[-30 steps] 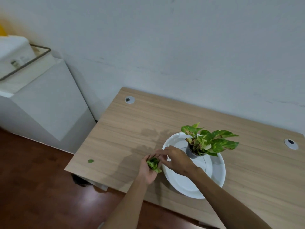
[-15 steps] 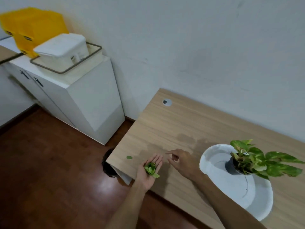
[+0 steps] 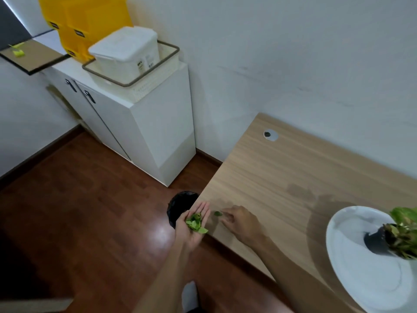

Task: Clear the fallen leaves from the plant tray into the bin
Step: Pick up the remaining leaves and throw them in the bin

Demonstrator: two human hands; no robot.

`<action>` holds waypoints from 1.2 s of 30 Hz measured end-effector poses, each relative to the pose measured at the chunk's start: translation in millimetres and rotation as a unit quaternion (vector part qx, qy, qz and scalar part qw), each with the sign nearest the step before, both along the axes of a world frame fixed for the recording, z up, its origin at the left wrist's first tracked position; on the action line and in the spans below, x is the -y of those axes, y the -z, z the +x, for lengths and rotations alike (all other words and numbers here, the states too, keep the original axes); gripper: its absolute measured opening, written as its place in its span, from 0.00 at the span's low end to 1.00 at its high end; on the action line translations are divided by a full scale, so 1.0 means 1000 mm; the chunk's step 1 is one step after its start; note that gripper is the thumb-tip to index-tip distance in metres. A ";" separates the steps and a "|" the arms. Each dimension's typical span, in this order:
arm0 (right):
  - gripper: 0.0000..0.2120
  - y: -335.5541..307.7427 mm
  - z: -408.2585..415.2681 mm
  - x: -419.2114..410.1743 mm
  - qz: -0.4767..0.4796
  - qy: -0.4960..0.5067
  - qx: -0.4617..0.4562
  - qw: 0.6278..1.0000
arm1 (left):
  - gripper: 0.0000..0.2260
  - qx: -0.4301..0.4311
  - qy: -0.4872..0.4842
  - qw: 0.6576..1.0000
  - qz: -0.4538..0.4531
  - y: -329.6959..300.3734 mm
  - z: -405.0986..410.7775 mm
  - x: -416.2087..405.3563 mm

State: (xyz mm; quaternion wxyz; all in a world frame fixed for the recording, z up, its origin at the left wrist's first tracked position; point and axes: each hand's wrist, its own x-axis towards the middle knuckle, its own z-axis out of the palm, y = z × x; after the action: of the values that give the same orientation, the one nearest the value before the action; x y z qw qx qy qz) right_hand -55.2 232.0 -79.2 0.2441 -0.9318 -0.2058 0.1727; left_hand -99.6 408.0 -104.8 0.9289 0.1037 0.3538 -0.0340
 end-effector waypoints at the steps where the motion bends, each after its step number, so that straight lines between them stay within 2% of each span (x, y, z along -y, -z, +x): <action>1: 0.10 0.001 0.000 -0.004 -0.007 0.004 0.005 1.000 | 0.19 0.002 -0.002 1.000 -0.003 0.000 0.000 -0.003; 6: 0.14 0.006 0.000 -0.014 -0.049 0.001 0.030 0.998 | 0.20 0.003 0.003 1.000 0.003 0.000 0.001 -0.012; 12: 0.12 0.012 -0.001 -0.021 -0.060 0.012 0.054 0.997 | 0.20 -0.011 0.003 1.000 0.001 0.004 0.001 -0.019; 17: 0.08 0.002 0.000 -0.028 0.015 0.040 0.019 0.999 | 0.20 -0.008 0.011 1.000 0.008 0.006 0.001 -0.020; 20: 0.07 -0.015 0.005 -0.036 0.065 0.046 0.045 0.996 | 0.19 -0.015 0.005 1.000 0.009 0.003 0.003 -0.017; 25: 0.07 -0.040 0.015 -0.043 0.092 -0.037 0.061 0.993 | 0.20 -0.052 0.023 0.998 0.036 -0.005 0.007 0.000; 30: 0.11 -0.044 0.015 -0.044 0.058 -0.117 0.055 0.990 | 0.20 -0.043 0.030 0.999 -0.007 -0.019 0.012 0.009; 33: 0.16 -0.046 0.014 -0.044 0.061 -0.124 0.042 0.990 | 0.20 -0.027 0.041 0.999 0.011 -0.022 0.014 0.007; 36: 0.14 -0.048 0.017 -0.043 0.079 -0.098 0.051 0.991 | 0.20 -0.025 0.024 0.999 -0.003 -0.023 0.014 0.003</action>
State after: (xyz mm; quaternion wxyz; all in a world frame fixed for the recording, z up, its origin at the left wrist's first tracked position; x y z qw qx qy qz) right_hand -38.1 274.7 -31.6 0.2879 -0.8924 -0.3216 0.1313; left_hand -86.0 404.8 -81.7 0.9189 0.1085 0.3745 -0.0599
